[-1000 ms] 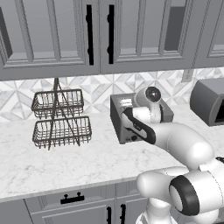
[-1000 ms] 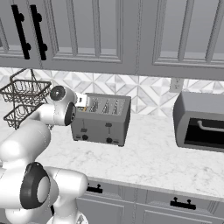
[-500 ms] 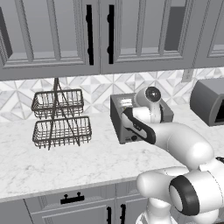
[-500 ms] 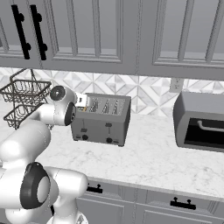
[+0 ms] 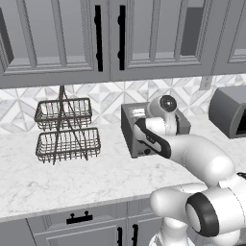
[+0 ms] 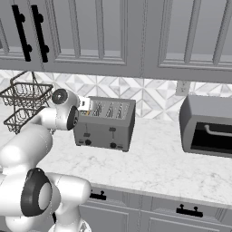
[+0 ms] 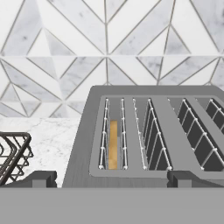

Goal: Start the toaster. Once the lever pops up, take the bread to the plate on the dining counter.

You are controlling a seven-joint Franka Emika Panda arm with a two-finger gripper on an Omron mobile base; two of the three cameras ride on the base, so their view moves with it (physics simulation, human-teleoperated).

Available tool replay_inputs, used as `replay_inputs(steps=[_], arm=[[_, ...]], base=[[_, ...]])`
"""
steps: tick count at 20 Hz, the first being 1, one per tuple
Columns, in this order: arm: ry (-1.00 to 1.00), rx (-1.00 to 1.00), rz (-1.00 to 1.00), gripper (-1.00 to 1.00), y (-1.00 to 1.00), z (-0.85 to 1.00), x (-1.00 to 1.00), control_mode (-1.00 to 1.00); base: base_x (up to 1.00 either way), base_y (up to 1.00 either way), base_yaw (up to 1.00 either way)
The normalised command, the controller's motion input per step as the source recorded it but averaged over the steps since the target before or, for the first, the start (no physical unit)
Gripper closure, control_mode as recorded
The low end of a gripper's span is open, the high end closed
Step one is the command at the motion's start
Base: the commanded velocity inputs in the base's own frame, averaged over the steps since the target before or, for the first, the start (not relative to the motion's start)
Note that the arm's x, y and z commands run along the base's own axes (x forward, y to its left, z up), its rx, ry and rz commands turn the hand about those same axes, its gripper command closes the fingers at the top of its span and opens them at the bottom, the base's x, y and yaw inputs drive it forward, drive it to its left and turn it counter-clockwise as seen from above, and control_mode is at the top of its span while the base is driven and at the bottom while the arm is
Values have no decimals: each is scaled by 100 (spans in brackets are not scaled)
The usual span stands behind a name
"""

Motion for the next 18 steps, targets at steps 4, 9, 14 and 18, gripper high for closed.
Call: replay_inputs(steps=[4, 9, 14, 18], arm=[[0, 0, 0, -100, 0, 0, 0, -100], [0, 0, 0, -100, 0, 0, 0, -100], [0, 0, 0, -100, 0, 0, 0, -100], [0, 0, 0, -100, 0, 0, 0, -100]], base=[[0, 0, 0], [0, 0, 0], [0, 0, 0], [0, 0, 0]])
